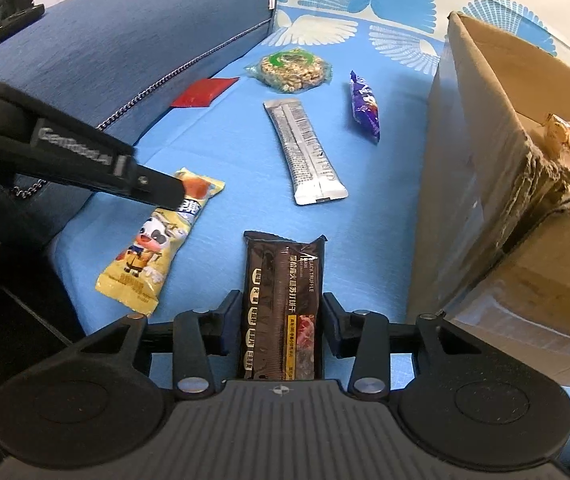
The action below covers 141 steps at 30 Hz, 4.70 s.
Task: Organize snacks
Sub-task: 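Grasp the yellow cartoon snack bar with the left tool while the right tool holds the chocolate bar, then carry both snacks over the box and open both tools to drop them, then move both tools back toward the silver foil bar and red pack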
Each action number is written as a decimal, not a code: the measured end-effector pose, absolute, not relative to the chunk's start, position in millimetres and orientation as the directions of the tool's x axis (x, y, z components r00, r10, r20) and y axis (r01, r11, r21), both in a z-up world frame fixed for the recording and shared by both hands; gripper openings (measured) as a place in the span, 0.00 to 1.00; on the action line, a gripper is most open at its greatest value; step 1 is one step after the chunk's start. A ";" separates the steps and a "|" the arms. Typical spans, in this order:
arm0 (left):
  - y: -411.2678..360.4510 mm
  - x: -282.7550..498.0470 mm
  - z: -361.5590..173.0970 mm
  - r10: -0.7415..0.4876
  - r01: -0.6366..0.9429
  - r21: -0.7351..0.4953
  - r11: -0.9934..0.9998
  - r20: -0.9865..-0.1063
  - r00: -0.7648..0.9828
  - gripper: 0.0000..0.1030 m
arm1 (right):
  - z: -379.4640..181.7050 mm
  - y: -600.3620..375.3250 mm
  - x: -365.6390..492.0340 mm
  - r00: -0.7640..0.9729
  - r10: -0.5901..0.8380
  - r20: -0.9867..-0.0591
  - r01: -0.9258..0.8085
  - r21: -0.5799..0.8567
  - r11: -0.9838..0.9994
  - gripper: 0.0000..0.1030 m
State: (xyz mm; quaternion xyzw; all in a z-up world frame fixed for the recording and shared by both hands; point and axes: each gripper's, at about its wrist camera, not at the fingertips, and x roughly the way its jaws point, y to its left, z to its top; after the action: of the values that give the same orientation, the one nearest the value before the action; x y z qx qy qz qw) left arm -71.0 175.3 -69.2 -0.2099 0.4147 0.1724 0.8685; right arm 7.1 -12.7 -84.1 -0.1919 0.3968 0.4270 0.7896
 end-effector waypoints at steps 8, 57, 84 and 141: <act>169.8 -58.8 -81.1 0.142 -0.477 -0.140 0.868 -0.850 0.508 0.17 | -85.5 -15.1 10.2 0.309 0.525 -0.793 -0.829 0.046 0.558 0.45; 175.5 -113.7 -24.8 0.240 -0.510 -0.307 0.804 -0.617 0.749 0.13 | -11.0 -31.2 -9.8 0.409 0.746 -0.526 -0.881 -0.015 0.473 0.40; 32.7 67.3 72.6 0.127 -0.325 -0.309 0.894 -0.521 0.844 0.13 | 34.3 -155.4 147.0 0.790 0.449 -0.417 -0.384 0.234 0.893 0.40; 143.2 -120.3 -20.2 0.190 -0.356 -0.274 0.894 -0.486 0.853 0.08 | 20.0 -78.9 39.9 0.735 0.617 -0.282 -0.657 -0.073 0.750 0.36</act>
State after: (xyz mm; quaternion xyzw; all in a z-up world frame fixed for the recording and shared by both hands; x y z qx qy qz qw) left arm -120.3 143.2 -20.2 -0.1800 0.2298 0.1443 0.9455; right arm 39.9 -78.9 20.0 -0.0841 0.1209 0.3435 0.9275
